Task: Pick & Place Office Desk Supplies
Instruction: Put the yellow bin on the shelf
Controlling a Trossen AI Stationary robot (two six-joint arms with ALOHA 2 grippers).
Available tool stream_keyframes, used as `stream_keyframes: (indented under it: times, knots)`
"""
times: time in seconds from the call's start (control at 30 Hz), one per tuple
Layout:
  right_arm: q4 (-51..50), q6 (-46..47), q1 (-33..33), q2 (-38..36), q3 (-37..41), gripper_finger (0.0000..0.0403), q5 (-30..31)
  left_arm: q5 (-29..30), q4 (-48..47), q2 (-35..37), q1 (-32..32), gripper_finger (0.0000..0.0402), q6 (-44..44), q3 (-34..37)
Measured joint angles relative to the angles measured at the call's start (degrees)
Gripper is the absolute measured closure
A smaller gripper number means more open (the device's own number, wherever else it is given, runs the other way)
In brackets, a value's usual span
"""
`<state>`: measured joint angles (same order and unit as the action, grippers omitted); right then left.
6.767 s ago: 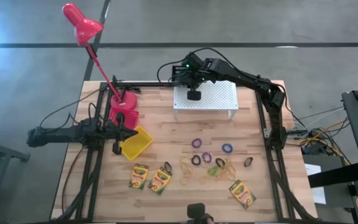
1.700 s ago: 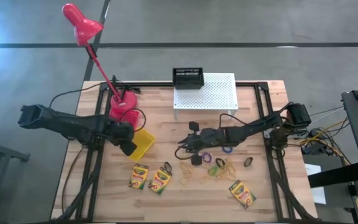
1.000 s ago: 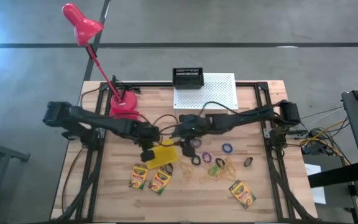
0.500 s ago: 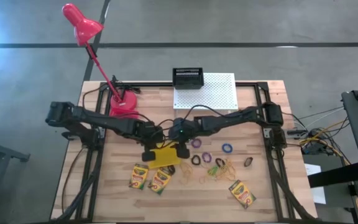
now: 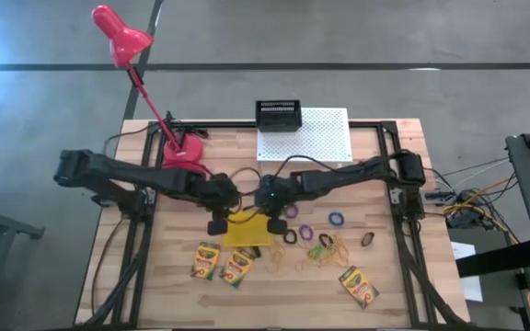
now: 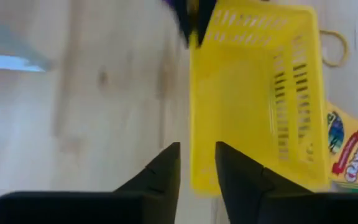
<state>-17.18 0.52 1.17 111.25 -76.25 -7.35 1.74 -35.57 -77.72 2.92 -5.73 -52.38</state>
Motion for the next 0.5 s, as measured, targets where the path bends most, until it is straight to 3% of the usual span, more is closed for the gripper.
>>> stream_keyframes:
  times: [0.13,0.27,0.5]
  knots:
    - [-4.4,0.1,1.0,-6.7,0.2,0.0389,0.0,4.8,0.9,6.6,0.0,0.0283,0.0,2.2]
    - [-8.9,-0.1,3.8,-13.8,0.0,0.0389,0.0,10.1,7.8,13.5,0.0,0.0282,0.0,8.1]
    - [-12.4,-2.6,13.3,-22.6,-0.2,0.039,0.0,10.3,28.8,19.7,-0.1,0.0282,0.0,20.7]
